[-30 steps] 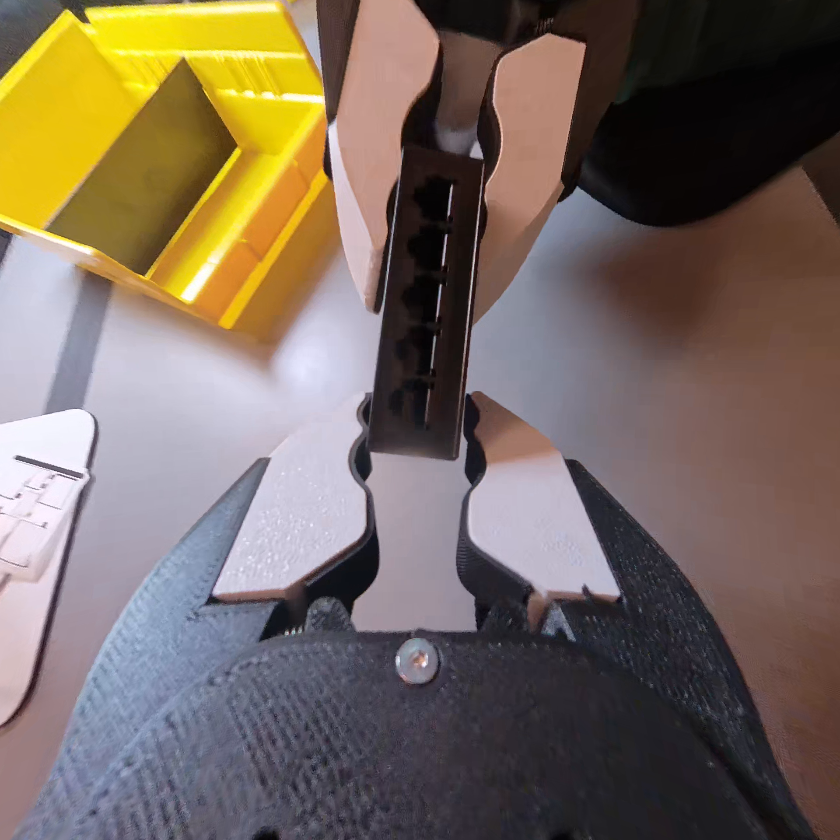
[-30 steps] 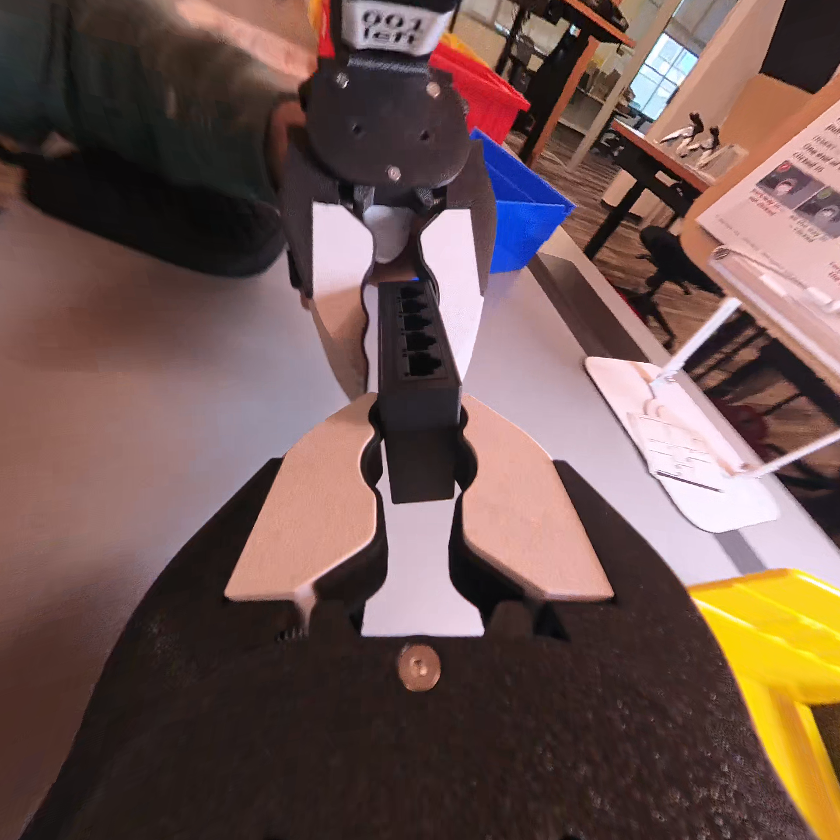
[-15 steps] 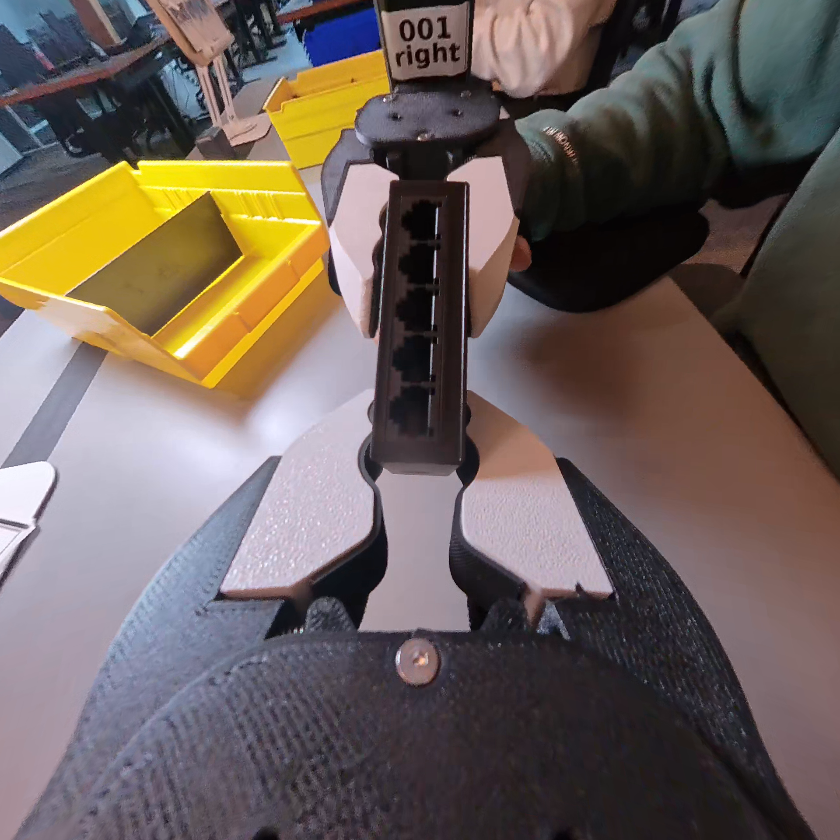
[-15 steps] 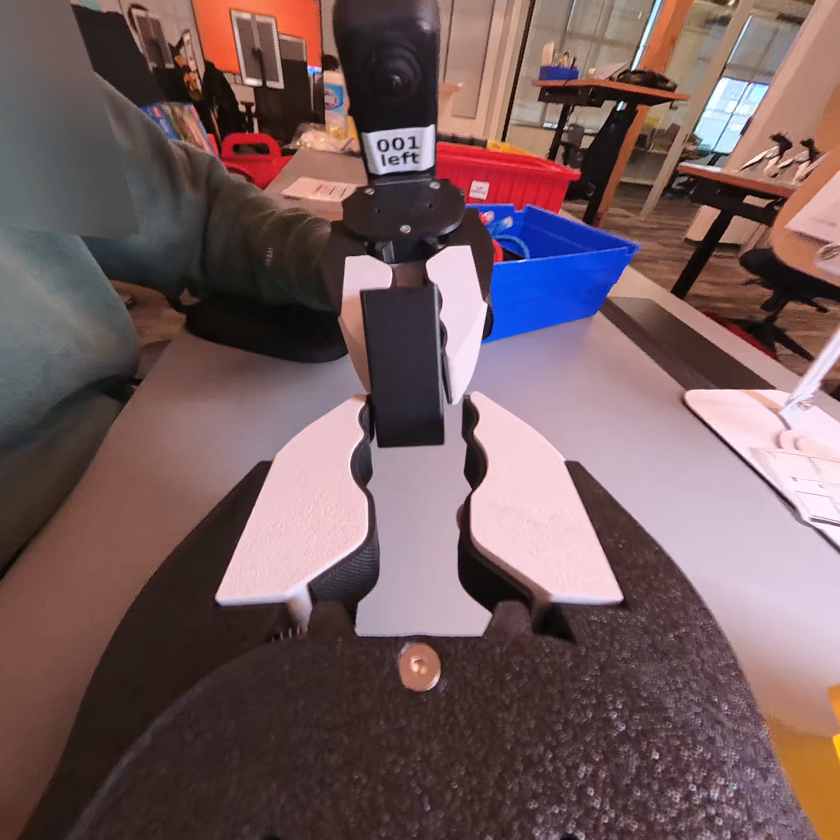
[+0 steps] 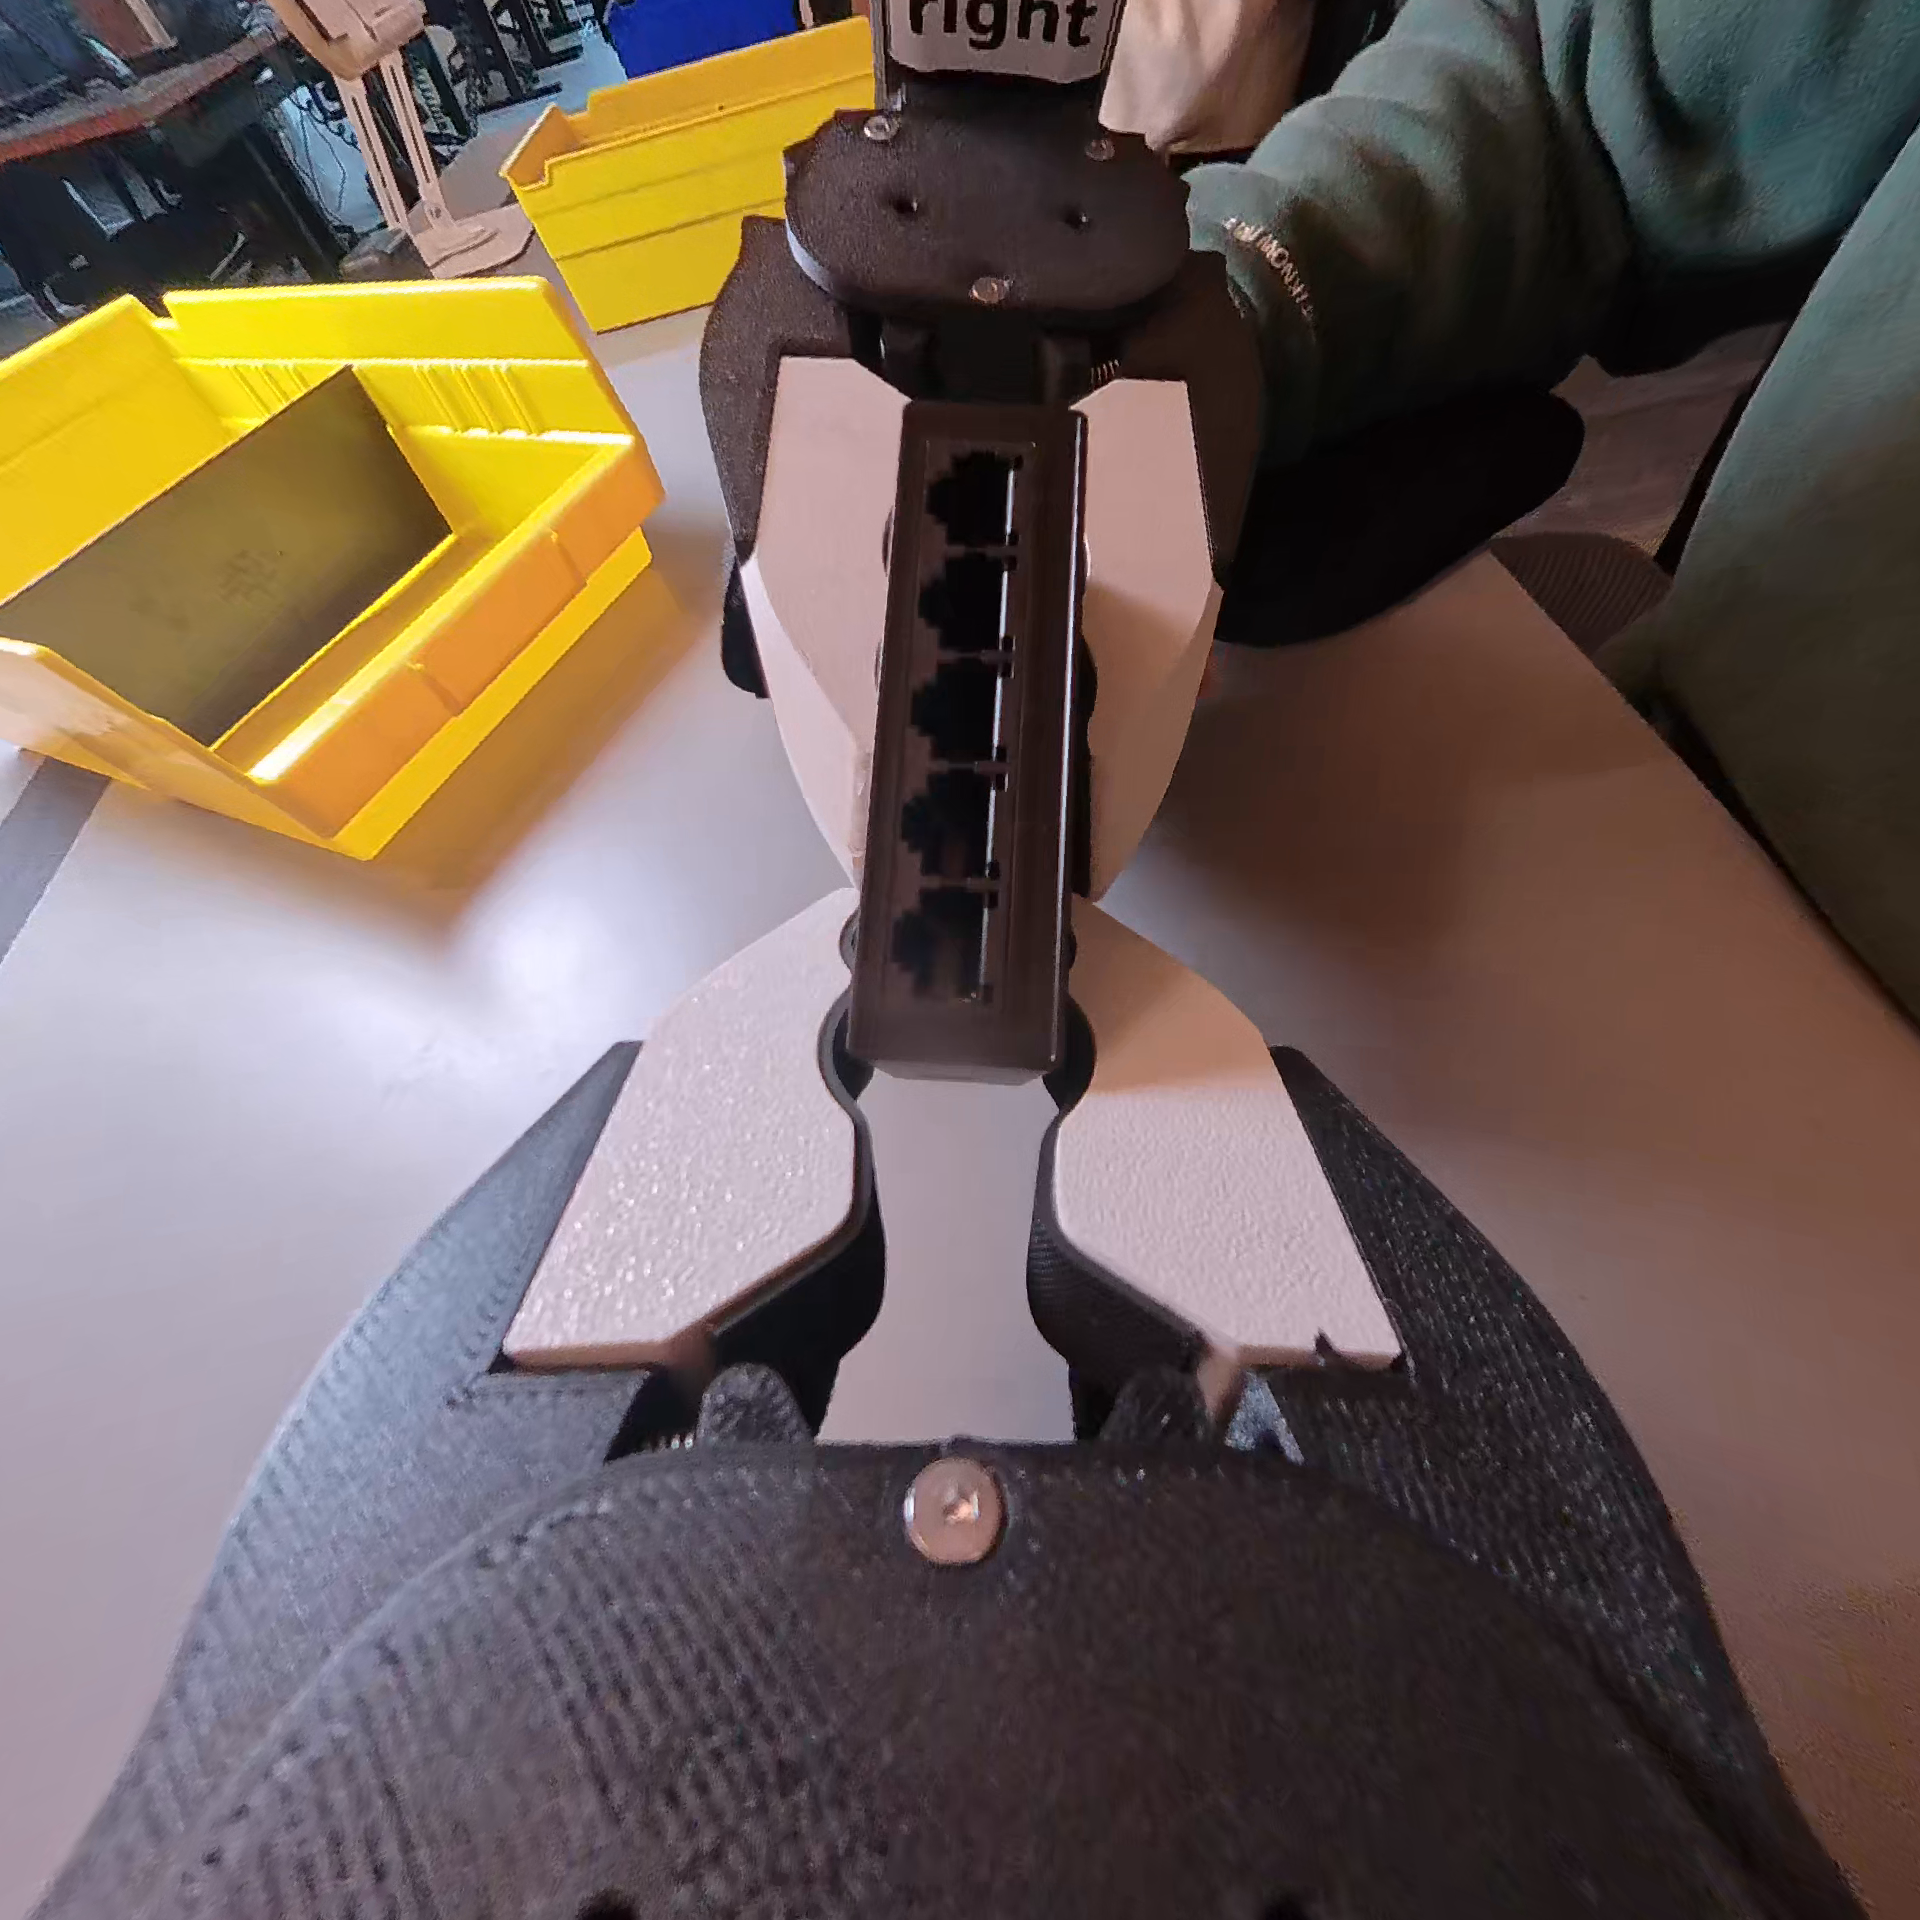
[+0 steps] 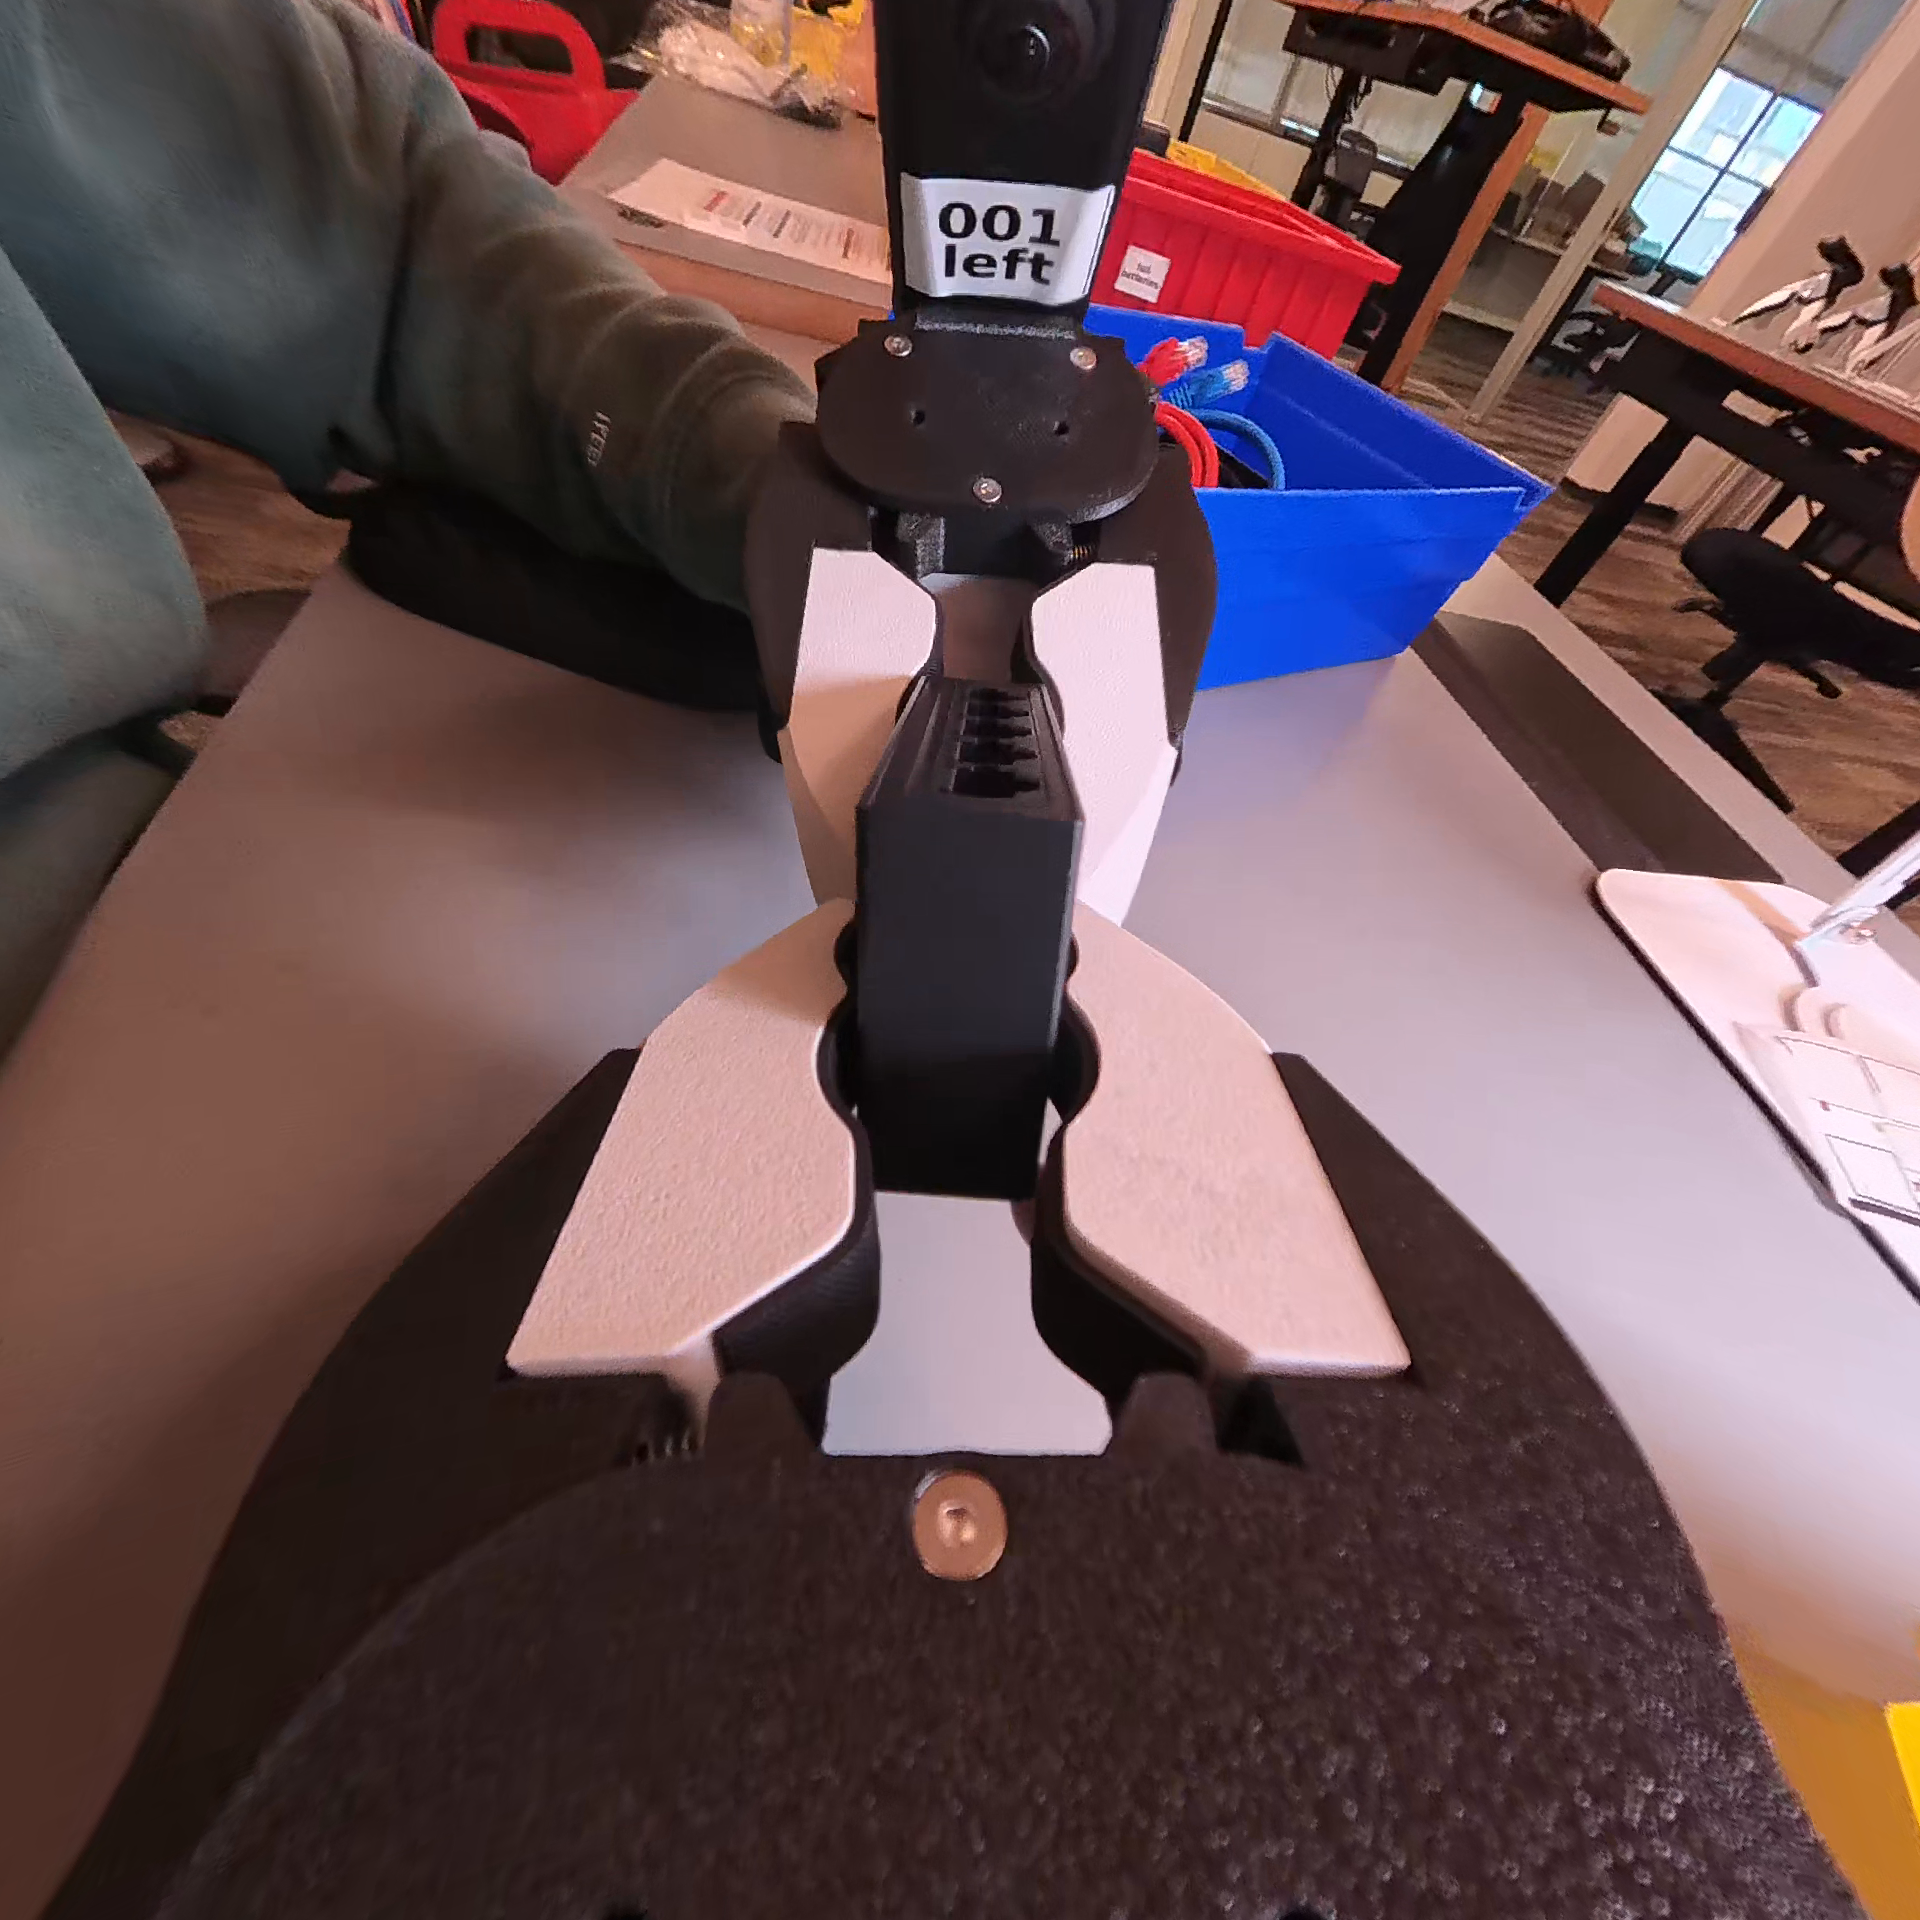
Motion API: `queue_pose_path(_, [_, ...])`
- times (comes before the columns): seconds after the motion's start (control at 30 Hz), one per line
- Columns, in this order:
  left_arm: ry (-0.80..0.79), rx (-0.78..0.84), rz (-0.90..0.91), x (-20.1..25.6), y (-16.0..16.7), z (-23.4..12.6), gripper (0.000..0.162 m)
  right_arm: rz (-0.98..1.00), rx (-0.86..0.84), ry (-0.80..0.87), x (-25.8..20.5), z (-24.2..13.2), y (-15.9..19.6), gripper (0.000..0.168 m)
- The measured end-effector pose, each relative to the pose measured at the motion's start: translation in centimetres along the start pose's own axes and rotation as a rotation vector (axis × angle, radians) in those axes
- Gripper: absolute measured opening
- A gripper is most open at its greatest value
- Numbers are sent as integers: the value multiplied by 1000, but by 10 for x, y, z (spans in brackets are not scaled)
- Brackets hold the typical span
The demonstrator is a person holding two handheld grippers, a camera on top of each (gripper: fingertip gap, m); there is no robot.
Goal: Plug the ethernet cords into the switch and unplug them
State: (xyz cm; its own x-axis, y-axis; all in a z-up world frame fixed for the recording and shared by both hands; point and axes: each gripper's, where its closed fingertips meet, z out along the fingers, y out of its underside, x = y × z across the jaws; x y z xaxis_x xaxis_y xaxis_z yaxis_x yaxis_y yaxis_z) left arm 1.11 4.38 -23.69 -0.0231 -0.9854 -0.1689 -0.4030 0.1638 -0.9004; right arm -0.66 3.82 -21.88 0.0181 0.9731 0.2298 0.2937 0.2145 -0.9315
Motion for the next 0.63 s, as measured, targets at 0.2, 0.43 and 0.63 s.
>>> queue_pose_path(0.2, [9, 23, -40, -3, -12, -5, 31, 62, 60, -17, 6, -6, -10, 29])
queue_pose_path(0.43, [-248, 140, -64, -50, -63, -93, 33, 68, 108, 140, 41, -31, -18, 29])
queue_pose_path(0.63, [-624, -15, -139, -135, -65, -244, 29, 70, 111, 195, 57, -43, -15, 29])
